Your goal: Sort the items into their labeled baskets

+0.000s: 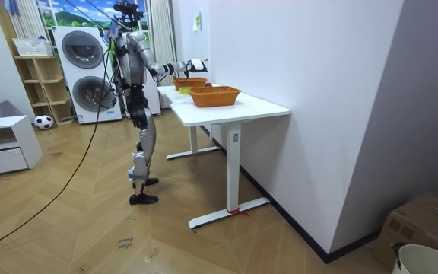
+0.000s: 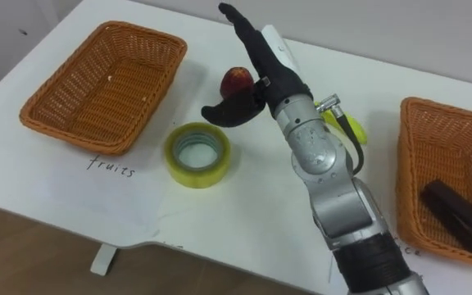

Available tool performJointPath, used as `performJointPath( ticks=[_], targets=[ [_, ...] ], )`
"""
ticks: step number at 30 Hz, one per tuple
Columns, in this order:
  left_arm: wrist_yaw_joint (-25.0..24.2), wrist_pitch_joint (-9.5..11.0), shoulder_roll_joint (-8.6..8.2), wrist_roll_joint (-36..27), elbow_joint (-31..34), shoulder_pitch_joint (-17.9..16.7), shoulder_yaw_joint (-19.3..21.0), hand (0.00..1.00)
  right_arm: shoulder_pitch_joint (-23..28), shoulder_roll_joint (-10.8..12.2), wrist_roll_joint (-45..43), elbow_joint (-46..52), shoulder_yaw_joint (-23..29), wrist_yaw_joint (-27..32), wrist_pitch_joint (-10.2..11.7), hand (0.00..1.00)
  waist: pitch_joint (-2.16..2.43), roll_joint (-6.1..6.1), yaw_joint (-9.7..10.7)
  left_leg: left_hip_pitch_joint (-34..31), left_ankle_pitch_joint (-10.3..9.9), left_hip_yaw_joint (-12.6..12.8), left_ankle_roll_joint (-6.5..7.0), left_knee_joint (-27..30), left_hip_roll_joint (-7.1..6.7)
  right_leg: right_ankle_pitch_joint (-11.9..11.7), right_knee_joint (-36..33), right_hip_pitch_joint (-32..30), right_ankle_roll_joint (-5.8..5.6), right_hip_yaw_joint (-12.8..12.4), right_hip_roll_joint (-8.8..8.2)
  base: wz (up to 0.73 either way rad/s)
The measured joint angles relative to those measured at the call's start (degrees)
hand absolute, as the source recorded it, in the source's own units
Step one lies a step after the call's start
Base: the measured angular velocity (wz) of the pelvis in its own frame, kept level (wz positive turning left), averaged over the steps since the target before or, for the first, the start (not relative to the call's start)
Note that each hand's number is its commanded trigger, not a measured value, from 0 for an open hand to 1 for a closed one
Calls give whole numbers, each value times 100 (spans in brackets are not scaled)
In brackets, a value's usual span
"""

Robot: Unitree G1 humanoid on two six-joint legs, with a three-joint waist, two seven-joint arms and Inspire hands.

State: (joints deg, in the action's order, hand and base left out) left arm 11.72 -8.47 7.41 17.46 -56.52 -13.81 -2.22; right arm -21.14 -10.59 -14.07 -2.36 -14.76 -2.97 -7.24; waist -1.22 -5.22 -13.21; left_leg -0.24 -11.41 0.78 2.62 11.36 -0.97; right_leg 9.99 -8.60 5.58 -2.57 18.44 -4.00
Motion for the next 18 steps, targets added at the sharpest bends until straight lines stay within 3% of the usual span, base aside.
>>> performJointPath(
  ticks=[8,18],
  targets=[
    [-6,-154,-19,25,-9,-6,0,0,0,67,-4,-371,-26,46,-30,0,15,48,-1,-23,0,-84,0,32,-12,0,1,21,0,56,-4,5],
    [-235,-162,-25,26,-21,-13,0,0,0,99,9,-479,-30,50,-36,0,23,60,-109,-16,6,-106,1,46,-30,0,1,31,0,59,-17,0]
  ],
)
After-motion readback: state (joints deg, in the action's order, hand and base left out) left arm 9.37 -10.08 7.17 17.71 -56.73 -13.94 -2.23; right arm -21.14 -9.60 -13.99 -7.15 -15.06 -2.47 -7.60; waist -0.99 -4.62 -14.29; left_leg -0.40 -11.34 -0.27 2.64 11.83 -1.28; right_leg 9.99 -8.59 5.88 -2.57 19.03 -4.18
